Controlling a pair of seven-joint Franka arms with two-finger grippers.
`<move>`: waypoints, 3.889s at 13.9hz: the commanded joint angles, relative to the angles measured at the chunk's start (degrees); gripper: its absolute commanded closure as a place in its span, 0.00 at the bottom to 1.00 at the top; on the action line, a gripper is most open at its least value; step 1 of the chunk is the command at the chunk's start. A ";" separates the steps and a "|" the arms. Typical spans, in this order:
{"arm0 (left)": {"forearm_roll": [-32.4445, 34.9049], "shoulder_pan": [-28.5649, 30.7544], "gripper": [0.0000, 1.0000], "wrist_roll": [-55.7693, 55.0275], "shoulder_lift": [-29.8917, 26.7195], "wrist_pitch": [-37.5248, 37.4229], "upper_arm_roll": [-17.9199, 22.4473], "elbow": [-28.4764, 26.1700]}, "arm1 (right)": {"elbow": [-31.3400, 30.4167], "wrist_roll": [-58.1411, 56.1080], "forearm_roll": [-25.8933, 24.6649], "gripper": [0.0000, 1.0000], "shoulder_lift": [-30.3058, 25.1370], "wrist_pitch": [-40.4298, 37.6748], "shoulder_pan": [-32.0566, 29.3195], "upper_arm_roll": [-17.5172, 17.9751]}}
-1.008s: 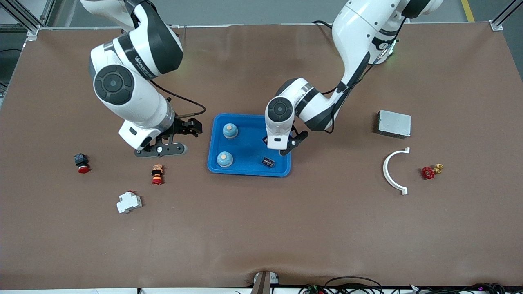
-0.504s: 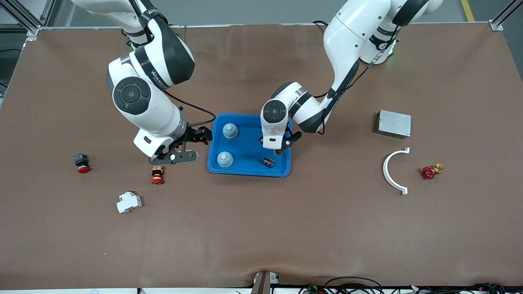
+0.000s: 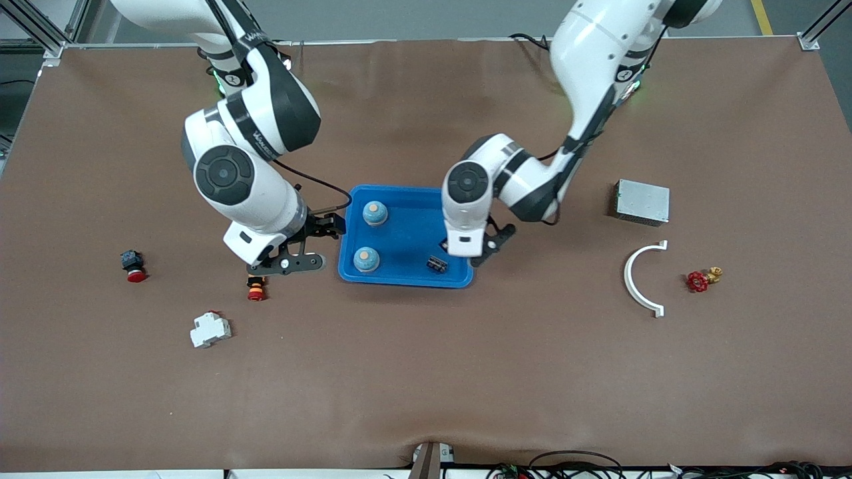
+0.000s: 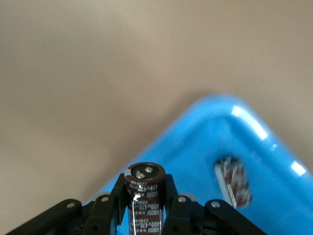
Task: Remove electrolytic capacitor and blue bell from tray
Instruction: 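Grasp the capacitor with the left gripper while the right gripper reaches the bell, then carry the capacitor to the white arc while the right gripper lowers, then release the capacitor inside the arc and return the left gripper to the tray, then grasp the second capacitor with the left gripper while the right gripper grasps a bell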
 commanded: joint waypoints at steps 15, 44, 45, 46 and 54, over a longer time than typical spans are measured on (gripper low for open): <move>14.95 26.56 1.00 7.15 -3.34 5.91 -0.59 -15.95 | -12.82 18.67 2.12 0.00 3.04 12.78 7.95 -0.17; 13.02 2.31 0.00 -34.25 11.60 13.91 -7.71 8.75 | -27.49 22.90 4.41 0.00 4.27 32.47 12.78 -0.17; 12.93 1.34 0.05 -34.34 11.78 13.91 -7.71 8.75 | -27.84 22.90 4.41 0.00 4.27 32.82 12.96 -0.17; 12.93 1.16 0.07 -34.34 11.69 13.82 -7.71 8.57 | -27.93 22.90 4.41 0.00 4.27 32.83 12.87 -0.17; 12.84 0.19 0.16 -35.04 14.15 12.85 -7.79 7.43 | -27.94 22.90 4.41 0.00 6.47 34.84 13.40 -0.17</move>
